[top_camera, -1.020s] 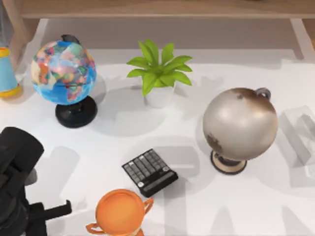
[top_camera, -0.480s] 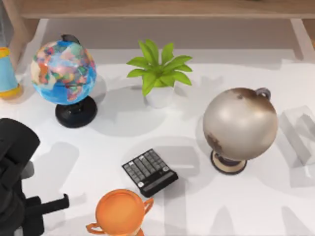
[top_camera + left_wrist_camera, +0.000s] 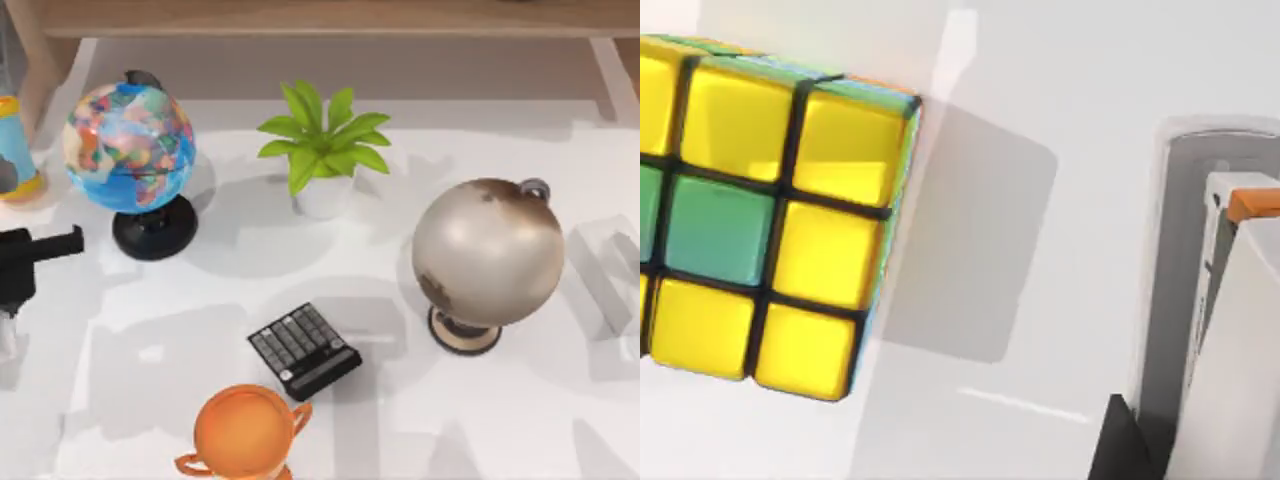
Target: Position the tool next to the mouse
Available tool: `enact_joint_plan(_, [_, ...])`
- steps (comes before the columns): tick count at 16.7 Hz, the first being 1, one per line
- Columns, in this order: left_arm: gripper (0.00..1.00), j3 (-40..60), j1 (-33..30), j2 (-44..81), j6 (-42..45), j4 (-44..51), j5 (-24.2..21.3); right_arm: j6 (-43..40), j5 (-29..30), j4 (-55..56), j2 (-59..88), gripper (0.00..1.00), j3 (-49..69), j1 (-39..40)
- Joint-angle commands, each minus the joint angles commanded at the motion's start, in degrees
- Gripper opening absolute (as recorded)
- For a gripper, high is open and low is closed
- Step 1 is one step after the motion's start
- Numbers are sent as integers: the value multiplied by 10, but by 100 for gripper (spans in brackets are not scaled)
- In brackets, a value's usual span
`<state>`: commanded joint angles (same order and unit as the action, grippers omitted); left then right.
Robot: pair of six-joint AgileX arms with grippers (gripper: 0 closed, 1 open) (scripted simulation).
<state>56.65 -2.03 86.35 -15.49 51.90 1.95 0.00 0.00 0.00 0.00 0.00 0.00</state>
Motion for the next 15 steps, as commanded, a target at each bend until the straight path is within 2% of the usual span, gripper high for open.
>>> enact_joint_plan(8, [0,353,198,298,292,78,-5,0,0,0,0,100,0,0])
enact_joint_plan(12, [0,456,244,398,383,125,-15,0,0,0,0,100,0,0])
enact_joint_plan(15, [0,477,250,419,402,138,-17,0,0,0,0,100,0,0])
